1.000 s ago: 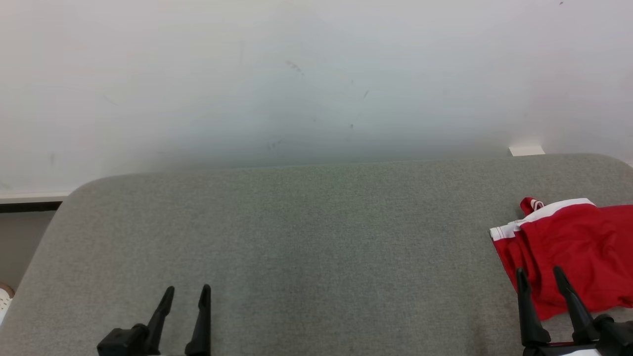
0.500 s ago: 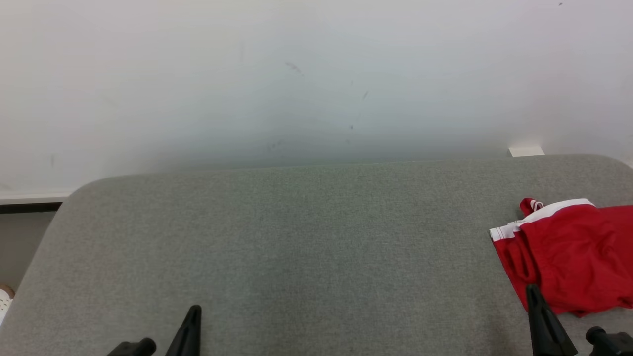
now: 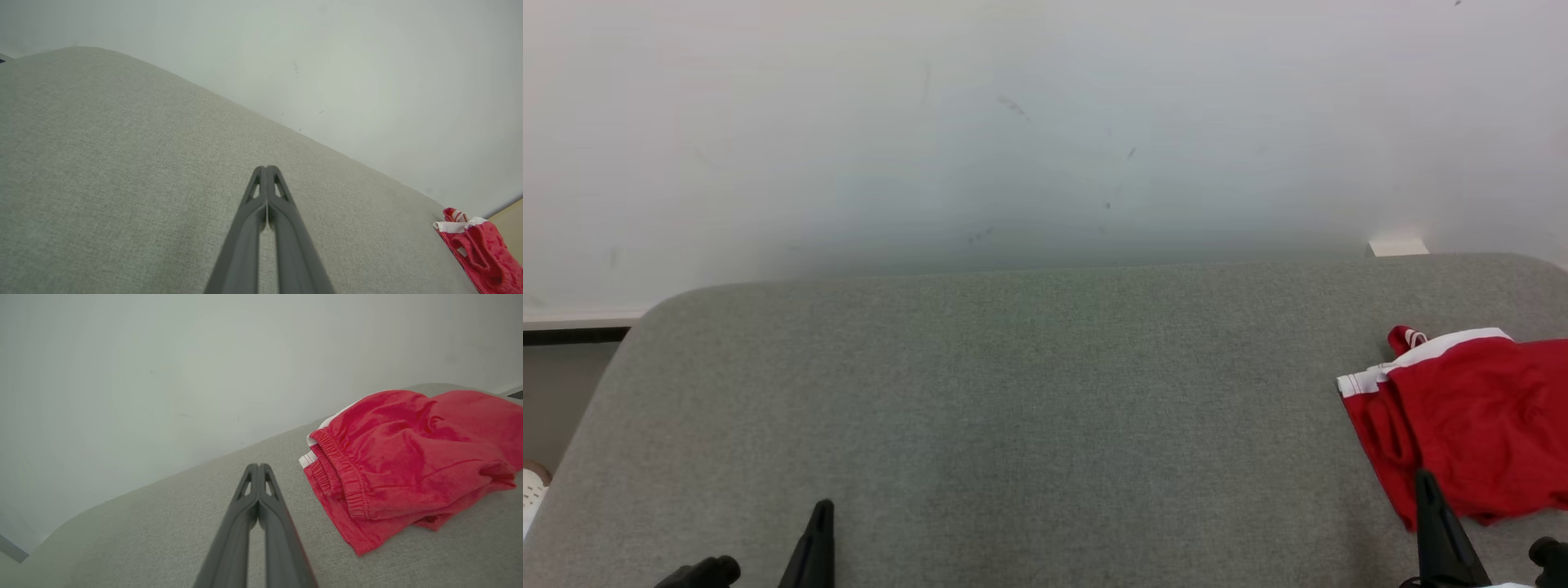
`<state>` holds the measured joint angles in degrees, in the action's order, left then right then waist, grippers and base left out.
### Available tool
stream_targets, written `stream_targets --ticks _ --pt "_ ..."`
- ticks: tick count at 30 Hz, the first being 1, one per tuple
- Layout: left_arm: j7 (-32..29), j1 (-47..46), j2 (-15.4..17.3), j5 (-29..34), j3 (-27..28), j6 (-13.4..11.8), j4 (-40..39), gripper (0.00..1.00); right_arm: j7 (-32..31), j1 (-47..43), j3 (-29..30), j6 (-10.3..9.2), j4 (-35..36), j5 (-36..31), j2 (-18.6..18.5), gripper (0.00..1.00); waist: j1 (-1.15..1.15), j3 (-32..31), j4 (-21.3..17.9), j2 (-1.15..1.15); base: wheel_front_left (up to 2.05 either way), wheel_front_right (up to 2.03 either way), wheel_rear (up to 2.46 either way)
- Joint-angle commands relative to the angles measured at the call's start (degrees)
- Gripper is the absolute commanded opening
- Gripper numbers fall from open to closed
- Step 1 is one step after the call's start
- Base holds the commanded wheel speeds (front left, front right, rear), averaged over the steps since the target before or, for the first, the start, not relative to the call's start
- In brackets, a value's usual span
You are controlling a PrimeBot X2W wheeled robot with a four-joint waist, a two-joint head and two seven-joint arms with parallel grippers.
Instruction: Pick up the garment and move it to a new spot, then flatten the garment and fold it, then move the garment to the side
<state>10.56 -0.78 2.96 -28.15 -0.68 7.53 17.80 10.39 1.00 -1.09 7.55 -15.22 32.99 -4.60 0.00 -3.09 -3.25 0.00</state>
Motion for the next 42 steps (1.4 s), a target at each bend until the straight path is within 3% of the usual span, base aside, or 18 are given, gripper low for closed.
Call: stream_targets --ticks 1,20,42 --pt "-0.7 -1.6 0.3 -3.1 0.4 0.0 -1.1 0.0 -0.6 1.7 0.6 -0.02 0.9 2.8 -0.1 0.0 0.0 0.1 0.1 0.0 0.0 0.0 0.0" --pt "-5.0 -2.7 0.2 -19.2 2.2 0.0 -1.9 0.0 -4.9 2.8 2.5 -0.03 1.1 17.6 0.3 0.0 0.0 0.6 0.6 0.0 0.0 0.0 0.0" --pt "-8.9 -3.7 0.2 -33.5 3.8 0.0 -2.6 0.0 -8.7 3.7 4.2 -0.05 1.2 30.8 0.8 0.0 0.0 1.3 1.3 0.0 0.0 0.0 0.0"
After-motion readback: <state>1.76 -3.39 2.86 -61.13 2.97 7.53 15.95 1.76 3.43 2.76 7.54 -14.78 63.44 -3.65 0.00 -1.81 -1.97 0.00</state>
